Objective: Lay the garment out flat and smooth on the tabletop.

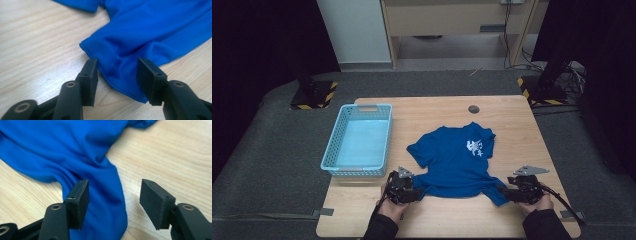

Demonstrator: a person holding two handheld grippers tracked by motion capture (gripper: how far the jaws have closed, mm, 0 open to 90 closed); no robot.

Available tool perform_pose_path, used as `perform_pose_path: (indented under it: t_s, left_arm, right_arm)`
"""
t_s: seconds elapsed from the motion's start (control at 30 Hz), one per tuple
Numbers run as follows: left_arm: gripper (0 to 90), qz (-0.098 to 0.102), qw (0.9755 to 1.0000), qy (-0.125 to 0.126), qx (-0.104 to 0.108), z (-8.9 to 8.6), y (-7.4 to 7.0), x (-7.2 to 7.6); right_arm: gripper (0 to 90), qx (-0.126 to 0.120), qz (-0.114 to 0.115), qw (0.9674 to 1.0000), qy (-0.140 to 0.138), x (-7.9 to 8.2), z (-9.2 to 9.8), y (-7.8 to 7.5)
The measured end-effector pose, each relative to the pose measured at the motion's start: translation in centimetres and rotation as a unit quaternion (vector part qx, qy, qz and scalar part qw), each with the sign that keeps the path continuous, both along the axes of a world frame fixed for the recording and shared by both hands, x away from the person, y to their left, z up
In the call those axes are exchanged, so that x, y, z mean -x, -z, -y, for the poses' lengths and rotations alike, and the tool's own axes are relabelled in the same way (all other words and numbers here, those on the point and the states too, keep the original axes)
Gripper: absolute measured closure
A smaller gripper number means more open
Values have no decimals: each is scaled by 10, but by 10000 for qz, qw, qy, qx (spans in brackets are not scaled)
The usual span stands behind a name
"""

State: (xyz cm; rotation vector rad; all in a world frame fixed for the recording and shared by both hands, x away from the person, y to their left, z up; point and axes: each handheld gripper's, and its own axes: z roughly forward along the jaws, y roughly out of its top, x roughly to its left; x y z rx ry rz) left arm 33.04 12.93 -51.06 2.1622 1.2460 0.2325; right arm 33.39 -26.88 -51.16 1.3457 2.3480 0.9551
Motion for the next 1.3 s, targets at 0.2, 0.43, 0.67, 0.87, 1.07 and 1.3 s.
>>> perform_pose_path:
  t_s: [0.2, 0.43, 0.67, 0.87, 1.07, 1.3]
  left_arm:
    - [749, -66, 9999, 135, -33, 7, 0, -1]
    - [855, 191, 9993, 336, 18, 9, -10, -5]
    - [846, 1119, 9925, 270, 411, -11, -30, -17]
    - [682, 1261, 9919, 148, -15, -12, -13, -32]
    - [550, 1069, 9941, 107, 124, -12, -12, -28]
    - [510, 594, 9968, 47, 534, -13, -12, -2]
  right_arm:
    - [718, 13, -181, 9998, -120, -4, -4, 6]
    - [883, -121, 110, 9998, -92, -6, 0, -7]
    - [879, -320, 1050, 9936, 276, -14, 2, -23]
    - [658, 67, 1087, 9927, 513, -24, -4, -10]
    - [437, 74, 1159, 9905, 741, -22, -1, -13]
    - [413, -239, 668, 9946, 758, -8, 14, -11]
